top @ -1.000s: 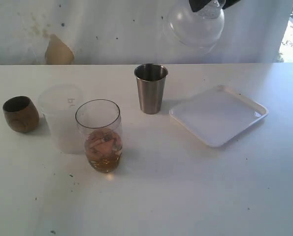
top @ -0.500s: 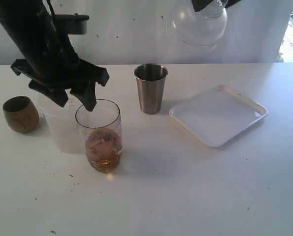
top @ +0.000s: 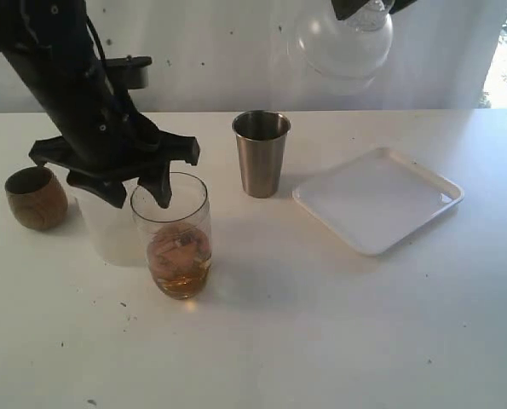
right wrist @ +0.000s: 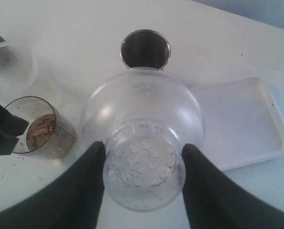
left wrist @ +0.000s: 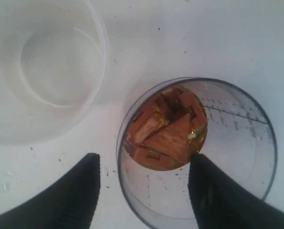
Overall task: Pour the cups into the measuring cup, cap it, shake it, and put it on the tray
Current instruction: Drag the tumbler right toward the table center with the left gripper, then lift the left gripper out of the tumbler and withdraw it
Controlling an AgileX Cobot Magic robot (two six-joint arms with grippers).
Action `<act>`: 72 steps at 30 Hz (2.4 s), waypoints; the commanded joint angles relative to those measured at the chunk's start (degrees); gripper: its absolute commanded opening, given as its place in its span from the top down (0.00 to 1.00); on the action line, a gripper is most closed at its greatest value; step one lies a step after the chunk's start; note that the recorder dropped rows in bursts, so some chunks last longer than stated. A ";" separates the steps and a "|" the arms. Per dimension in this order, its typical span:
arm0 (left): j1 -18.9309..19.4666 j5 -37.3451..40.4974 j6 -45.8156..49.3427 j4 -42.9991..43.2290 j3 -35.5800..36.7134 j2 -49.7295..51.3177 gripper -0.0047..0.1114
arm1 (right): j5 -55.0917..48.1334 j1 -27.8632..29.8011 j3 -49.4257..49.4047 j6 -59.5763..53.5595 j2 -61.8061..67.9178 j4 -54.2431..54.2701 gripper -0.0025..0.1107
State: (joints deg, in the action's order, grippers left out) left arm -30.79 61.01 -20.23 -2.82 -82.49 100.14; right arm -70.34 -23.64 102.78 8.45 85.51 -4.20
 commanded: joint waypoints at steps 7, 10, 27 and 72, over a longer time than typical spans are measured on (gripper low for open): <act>-0.26 -0.51 -0.71 -0.61 0.61 2.60 0.72 | 0.37 0.30 -0.20 -0.33 0.05 -0.59 0.98; -0.26 -1.61 0.39 -3.04 0.61 2.85 0.81 | 0.37 0.30 -0.20 -0.33 0.05 -0.59 0.98; -0.64 -3.60 3.80 -7.55 -0.32 3.47 0.96 | 0.37 0.30 -0.20 -0.33 0.05 -0.59 0.98; -8.45 6.08 7.15 0.27 -12.28 9.41 0.36 | 0.37 0.30 -0.20 -0.33 0.05 -0.35 0.98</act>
State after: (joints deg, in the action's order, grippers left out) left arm -39.04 67.14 -13.53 -2.33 -94.20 110.26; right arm -70.34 -23.64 102.78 8.45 85.51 -4.20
